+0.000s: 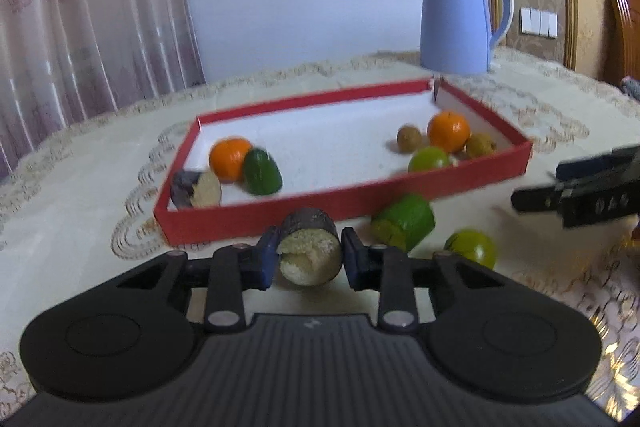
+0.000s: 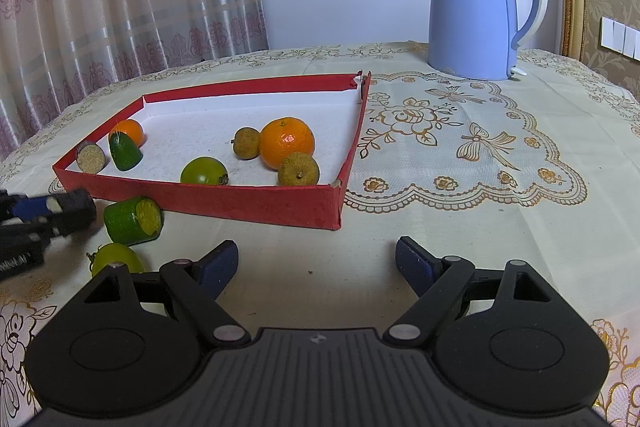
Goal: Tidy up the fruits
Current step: 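Carry the dark cut piece into the red tray and open the left gripper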
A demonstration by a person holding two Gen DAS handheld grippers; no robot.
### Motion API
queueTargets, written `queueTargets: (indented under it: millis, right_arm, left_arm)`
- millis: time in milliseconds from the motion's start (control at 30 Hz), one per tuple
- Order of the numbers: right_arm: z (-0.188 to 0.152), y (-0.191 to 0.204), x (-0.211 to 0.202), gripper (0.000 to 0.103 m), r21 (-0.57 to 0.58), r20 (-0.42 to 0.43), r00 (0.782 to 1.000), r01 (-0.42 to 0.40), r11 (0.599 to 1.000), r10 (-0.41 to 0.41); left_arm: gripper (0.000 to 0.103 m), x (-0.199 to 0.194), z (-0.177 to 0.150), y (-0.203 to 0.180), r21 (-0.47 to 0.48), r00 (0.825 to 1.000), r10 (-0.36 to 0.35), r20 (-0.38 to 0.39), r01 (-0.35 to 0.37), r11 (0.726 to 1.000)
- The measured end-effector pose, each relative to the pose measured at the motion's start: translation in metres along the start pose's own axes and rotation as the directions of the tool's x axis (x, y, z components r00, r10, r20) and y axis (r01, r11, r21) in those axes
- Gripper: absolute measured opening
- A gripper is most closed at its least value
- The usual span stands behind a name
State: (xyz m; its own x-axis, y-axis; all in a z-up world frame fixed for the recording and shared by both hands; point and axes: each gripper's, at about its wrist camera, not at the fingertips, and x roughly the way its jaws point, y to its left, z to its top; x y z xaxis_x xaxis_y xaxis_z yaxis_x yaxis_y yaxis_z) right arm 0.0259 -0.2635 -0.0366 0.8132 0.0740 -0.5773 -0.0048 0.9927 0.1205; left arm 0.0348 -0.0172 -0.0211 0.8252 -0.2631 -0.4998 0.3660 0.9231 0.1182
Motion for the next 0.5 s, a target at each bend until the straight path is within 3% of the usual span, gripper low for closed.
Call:
queueTargets:
  millis: [233,500]
  right_arm:
    - [0.0,0.0,0.0,0.086,0.0,0.0,1.0,0.0,1.0,0.0]
    - [0.0,0.0,0.0,0.086,-0.001,-0.001,1.0,0.001,1.0,-0.001]
  left_arm:
    - [0.03,0.007,0.035,0.007,-0.019,0.999,0.002,0.047,-0.001,1.0]
    - [0.03,0.058,0.068,0.005,-0.021,0.998,0.062,0.026,-0.062,0.998]
